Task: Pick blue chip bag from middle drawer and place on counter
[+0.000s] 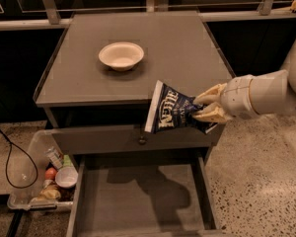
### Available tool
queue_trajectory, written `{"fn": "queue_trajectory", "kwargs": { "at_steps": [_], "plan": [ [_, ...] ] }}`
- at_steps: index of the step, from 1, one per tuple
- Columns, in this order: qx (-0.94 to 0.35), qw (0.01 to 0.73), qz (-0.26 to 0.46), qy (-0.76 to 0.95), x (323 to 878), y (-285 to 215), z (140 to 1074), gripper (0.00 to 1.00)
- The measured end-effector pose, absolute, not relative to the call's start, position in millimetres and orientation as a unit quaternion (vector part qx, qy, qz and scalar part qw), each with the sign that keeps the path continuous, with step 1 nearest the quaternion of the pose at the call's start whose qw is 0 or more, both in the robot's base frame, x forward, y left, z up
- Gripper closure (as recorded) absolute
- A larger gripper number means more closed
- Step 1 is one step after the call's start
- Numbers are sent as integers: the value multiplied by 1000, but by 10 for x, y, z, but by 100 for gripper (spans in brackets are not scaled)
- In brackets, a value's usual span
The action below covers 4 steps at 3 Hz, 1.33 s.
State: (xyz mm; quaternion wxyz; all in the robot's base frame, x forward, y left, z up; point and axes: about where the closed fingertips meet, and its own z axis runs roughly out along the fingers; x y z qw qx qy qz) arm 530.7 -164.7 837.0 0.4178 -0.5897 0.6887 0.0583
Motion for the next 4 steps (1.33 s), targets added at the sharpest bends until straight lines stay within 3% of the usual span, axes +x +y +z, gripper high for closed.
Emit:
{"fn": "queue_trajectory", "kwargs": {
  "at_steps": [1,3,4],
  "plan": [
    [-590,418,58,689,5305,-1646,8373,100],
    [-600,484,11,637,5184,-1860,9712,100],
    [-608,512,16,607,5470,-1842,10150,100]
  ]
}}
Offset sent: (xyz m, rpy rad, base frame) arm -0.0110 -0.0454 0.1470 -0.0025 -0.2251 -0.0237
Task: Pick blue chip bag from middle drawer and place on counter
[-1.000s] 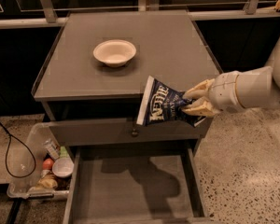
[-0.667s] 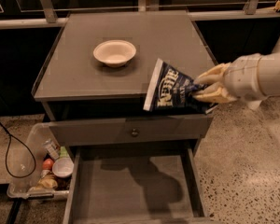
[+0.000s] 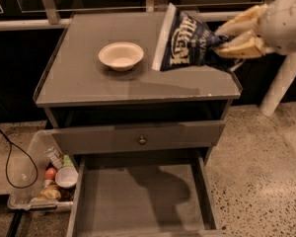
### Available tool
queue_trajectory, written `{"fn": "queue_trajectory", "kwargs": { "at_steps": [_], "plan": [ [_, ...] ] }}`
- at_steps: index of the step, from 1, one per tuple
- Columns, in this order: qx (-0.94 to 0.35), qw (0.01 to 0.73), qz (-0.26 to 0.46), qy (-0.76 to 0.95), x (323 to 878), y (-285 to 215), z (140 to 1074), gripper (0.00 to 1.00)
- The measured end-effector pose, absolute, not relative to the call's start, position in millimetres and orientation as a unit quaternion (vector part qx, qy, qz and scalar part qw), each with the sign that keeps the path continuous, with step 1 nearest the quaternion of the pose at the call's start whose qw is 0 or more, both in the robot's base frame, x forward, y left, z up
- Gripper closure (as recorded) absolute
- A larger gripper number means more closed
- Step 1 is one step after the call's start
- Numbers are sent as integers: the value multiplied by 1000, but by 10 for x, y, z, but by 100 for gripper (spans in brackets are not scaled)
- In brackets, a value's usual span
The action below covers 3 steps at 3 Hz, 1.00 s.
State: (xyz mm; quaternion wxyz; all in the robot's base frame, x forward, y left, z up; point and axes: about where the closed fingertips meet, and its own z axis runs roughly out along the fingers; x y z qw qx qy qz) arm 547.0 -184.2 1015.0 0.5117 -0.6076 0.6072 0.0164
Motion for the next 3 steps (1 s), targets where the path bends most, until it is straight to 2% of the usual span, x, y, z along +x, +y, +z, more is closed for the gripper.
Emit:
{"fn": "queue_trajectory", "kwargs": {
  "at_steps": [2,3],
  "plan": [
    [-603,503,42,619,6718,-1549,10033,100],
    [-606,477,28,636,7013,-1500,9756,100]
  ]
}}
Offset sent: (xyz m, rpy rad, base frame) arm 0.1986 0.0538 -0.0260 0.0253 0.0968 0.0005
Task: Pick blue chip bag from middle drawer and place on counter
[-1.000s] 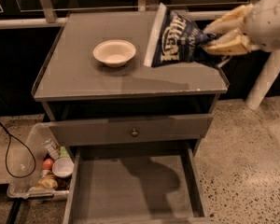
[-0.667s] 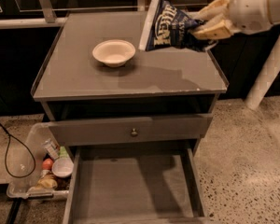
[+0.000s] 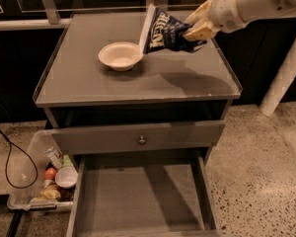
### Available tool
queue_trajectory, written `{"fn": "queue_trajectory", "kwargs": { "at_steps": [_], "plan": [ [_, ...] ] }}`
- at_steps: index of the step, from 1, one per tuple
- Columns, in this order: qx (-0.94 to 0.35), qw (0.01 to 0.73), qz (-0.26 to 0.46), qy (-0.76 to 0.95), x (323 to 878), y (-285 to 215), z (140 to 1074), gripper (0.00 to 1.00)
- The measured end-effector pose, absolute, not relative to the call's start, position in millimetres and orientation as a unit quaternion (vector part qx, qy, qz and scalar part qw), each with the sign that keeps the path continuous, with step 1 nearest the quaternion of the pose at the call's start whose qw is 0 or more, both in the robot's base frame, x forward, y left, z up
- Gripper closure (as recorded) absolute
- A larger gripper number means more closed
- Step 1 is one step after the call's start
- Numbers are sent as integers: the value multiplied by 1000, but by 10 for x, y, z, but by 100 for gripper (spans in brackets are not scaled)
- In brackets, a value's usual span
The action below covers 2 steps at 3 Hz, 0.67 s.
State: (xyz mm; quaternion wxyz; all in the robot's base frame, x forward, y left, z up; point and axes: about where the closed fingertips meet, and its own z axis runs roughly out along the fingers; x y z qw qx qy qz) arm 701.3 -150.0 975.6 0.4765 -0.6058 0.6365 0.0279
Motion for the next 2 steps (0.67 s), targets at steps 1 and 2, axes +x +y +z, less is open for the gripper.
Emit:
{"fn": "queue_trajectory", "kwargs": {
  "at_steps": [1,2],
  "plan": [
    [-612,435,16,660,7073,-1515,9301,100],
    [-618,405,10,674,7117,-1514,8880,100]
  ]
}}
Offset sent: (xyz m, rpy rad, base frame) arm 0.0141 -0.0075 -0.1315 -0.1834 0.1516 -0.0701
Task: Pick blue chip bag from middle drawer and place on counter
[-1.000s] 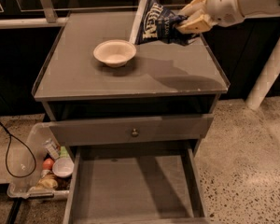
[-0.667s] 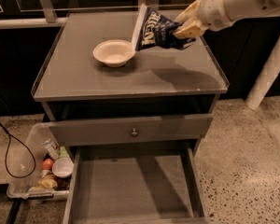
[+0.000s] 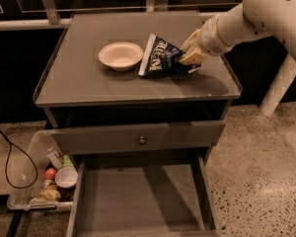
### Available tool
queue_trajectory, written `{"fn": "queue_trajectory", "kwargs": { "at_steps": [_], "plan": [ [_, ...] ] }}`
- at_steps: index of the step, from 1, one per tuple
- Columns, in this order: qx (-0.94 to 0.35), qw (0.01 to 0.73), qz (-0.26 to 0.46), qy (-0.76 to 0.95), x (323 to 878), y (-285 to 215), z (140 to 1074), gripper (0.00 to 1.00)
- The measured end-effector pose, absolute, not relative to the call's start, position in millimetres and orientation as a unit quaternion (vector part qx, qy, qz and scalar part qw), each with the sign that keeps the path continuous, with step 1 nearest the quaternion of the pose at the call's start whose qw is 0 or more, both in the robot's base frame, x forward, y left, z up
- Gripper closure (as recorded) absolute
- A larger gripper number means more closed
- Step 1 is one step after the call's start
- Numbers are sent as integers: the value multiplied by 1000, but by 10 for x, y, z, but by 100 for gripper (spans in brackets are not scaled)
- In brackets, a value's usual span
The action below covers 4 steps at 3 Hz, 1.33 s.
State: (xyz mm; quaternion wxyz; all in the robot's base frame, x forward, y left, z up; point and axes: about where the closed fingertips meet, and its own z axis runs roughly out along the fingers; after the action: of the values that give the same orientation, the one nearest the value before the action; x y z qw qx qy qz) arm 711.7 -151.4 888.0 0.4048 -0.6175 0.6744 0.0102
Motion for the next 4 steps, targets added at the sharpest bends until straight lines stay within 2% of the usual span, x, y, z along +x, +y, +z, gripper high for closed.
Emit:
{"fn": "queue_trajectory", "kwargs": {
  "at_steps": [1,2,4],
  "plan": [
    [-619,392,13,681,7106,-1519,8709,100],
    [-619,392,13,681,7106,-1518,8708,81],
    [-619,392,13,681,7107,-1518,8708,35]
  ]
}}
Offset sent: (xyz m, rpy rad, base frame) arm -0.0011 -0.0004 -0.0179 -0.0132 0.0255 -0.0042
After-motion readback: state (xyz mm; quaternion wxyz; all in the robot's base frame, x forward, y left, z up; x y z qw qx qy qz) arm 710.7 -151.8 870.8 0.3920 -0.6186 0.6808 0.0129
